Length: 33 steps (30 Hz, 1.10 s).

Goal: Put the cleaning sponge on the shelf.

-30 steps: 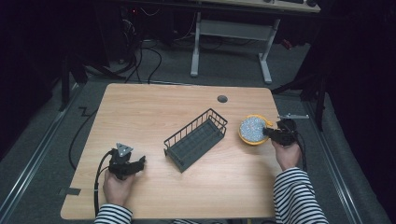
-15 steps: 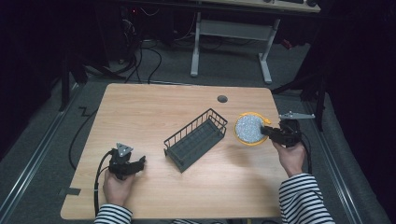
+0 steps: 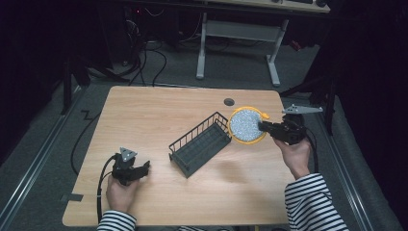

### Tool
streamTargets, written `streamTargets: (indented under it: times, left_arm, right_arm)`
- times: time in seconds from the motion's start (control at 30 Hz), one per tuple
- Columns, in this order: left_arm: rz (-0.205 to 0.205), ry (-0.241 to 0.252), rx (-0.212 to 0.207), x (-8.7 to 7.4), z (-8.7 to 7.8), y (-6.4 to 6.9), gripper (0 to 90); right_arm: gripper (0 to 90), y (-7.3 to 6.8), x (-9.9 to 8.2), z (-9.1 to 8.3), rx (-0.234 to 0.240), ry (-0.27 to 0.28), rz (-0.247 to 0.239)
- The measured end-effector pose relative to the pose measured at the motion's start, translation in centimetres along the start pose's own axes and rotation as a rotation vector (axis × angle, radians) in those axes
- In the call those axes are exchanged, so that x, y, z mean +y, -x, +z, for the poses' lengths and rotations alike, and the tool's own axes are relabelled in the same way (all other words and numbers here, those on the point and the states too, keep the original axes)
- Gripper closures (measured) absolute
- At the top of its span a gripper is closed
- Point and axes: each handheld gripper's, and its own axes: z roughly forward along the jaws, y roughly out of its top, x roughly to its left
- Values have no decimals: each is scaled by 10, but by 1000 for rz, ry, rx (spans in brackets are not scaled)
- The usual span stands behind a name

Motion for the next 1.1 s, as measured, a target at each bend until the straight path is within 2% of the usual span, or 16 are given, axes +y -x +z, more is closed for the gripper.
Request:
streamTargets:
  times: [0.27,0.3,0.33,0.47,0.63,0.87,1.1]
  left_arm:
    - [0,0,0,0,0,0,300]
    - [0,0,0,0,0,0,300]
    - [0,0,0,0,0,0,300]
    - [1,0,0,0,0,0,298]
    - [1,0,0,0,0,0,299]
    - [1,0,0,0,0,0,299]
    - [2,0,-1,0,0,0,299]
  right_arm:
    - [830,-19,19,15,58,3,-42]
    - [830,-25,26,23,75,-2,-51]
    - [830,-25,26,23,75,-2,-51]
    - [830,-39,36,44,106,-16,-79]
    - [829,-49,43,64,133,-42,-100]
    - [829,-58,48,82,157,-63,-117]
    - [828,-62,49,102,172,-97,-112]
